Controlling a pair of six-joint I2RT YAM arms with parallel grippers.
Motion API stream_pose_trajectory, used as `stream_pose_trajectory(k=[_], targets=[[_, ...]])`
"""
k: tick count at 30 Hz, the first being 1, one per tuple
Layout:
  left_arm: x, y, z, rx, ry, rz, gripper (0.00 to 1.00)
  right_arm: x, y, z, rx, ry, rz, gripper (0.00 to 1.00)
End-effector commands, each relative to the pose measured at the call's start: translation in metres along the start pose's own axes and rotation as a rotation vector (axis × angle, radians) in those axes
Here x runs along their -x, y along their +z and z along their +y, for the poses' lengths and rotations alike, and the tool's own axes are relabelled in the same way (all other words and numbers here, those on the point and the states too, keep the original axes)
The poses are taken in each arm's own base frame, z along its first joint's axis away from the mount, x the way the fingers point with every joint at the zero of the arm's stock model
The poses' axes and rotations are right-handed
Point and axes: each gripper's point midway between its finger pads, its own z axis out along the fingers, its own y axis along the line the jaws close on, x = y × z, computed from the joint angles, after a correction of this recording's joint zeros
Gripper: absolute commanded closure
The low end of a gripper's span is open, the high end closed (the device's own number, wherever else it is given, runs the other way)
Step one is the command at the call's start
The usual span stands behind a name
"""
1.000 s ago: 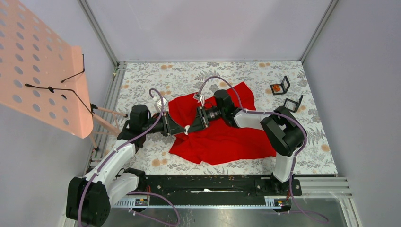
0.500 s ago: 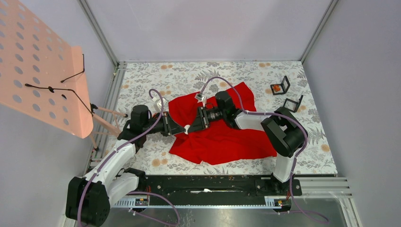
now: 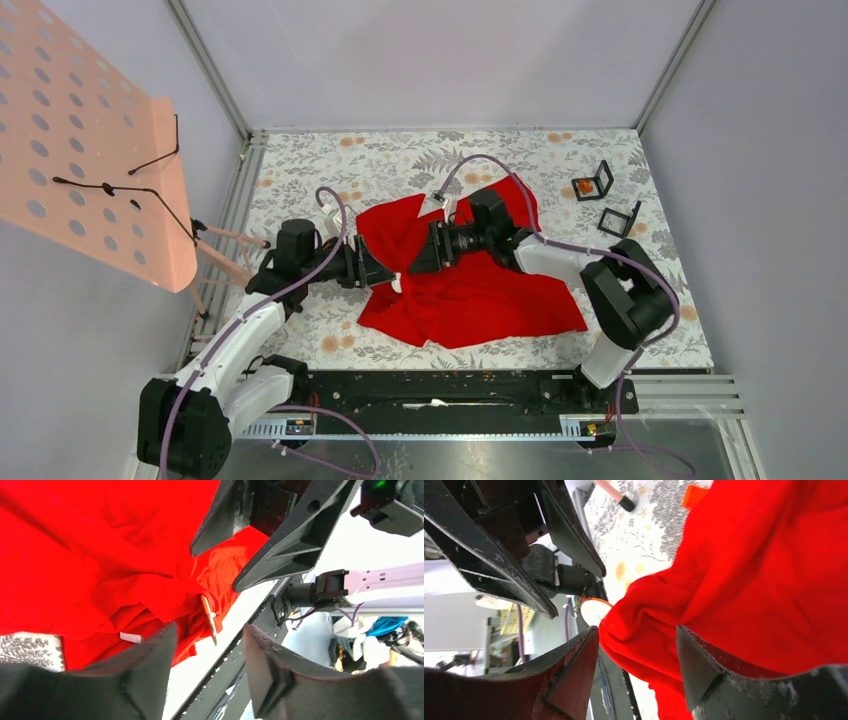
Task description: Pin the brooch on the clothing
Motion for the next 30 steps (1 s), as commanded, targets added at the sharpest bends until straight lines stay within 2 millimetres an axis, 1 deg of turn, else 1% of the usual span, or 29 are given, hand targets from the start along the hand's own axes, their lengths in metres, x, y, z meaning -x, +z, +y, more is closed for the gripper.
stream_pose_trajectory(k=[1,2,4,7,8,10,13,14,15,16,18,20,21,22,25,30], targets=[[0.021,-0.013,-0.006,0.069,0.118,-0.063,0.39,0.008,-0.031,-0.005,-0.161,-0.091,-0.039,0.34],[0.024,-0.016,-0.005,0.090,0.134,-0.075,0.36,0.007,-0.039,-0.009,-0.208,-0.086,-0.038,0.33],[0.031,-0.022,-0.005,0.131,0.165,-0.104,0.25,0.008,-0.060,-0.016,-0.325,-0.083,-0.043,0.32],[0.044,-0.030,-0.004,0.187,0.212,-0.145,0.18,0.014,-0.098,-0.029,-0.526,-0.073,-0.058,0.31],[0.048,-0.031,-0.004,0.197,0.222,-0.154,0.17,0.018,-0.113,-0.032,-0.590,-0.074,-0.069,0.29],[0.056,-0.032,-0.005,0.214,0.236,-0.168,0.16,0.024,-0.142,-0.047,-0.741,-0.062,-0.072,0.27],[0.071,-0.032,0.000,0.264,0.236,-0.183,0.15,0.039,-0.197,-0.079,-1.056,-0.077,-0.070,0.26],[0.075,-0.033,0.003,0.288,0.235,-0.185,0.14,0.040,-0.216,-0.089,-1.162,-0.084,-0.036,0.26],[0.080,-0.033,0.005,0.312,0.237,-0.187,0.14,0.046,-0.233,-0.096,-1.261,-0.101,-0.021,0.26],[0.085,-0.034,0.007,0.330,0.246,-0.191,0.14,0.053,-0.248,-0.103,-1.348,-0.117,-0.006,0.26],[0.093,-0.035,0.009,0.354,0.261,-0.200,0.14,0.065,-0.272,-0.115,-1.486,-0.134,0.026,0.26],[0.100,-0.035,0.012,0.371,0.274,-0.209,0.14,0.076,-0.289,-0.129,-1.568,-0.151,0.062,0.27],[0.102,-0.035,0.015,0.381,0.275,-0.210,0.13,0.085,-0.296,-0.135,-1.608,-0.152,0.064,0.27],[0.103,-0.035,0.018,0.390,0.275,-0.212,0.13,0.088,-0.302,-0.147,-1.653,-0.142,0.092,0.28],[0.105,-0.035,0.026,0.412,0.264,-0.215,0.13,0.102,-0.320,-0.172,-1.770,-0.134,0.138,0.31],[0.105,-0.042,0.037,0.457,0.266,-0.225,0.13,0.117,-0.343,-0.213,-1.889,-0.122,0.223,0.33]])
